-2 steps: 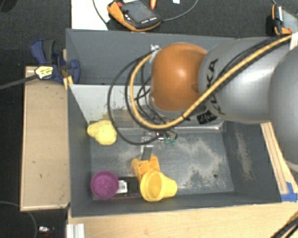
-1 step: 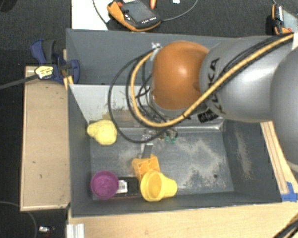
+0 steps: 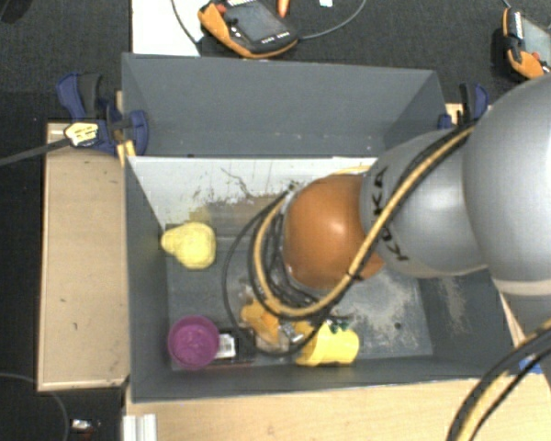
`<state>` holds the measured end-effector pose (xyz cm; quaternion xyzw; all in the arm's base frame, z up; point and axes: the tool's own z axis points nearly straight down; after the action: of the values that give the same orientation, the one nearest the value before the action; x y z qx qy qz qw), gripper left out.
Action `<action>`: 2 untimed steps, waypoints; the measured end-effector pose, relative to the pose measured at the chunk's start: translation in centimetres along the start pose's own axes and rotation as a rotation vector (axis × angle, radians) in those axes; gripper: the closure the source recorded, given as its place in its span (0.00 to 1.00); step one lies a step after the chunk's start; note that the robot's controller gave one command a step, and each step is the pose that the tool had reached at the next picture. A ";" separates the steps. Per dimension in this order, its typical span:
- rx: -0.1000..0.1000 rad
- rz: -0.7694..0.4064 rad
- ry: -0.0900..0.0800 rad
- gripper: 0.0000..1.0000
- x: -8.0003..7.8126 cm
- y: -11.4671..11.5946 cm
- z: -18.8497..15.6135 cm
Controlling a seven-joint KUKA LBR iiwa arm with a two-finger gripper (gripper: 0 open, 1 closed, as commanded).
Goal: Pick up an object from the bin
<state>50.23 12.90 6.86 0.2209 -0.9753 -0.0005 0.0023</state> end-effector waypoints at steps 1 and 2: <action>0.003 0.025 -0.012 0.00 1.4 0.9 -7.9; -0.002 -0.030 0.000 0.00 -0.7 -2.0 -3.2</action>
Offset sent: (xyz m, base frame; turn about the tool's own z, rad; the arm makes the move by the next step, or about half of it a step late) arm 0.0140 -0.0149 0.0314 -0.0331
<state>51.70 11.43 10.03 0.2352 -0.9719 -0.0013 0.0026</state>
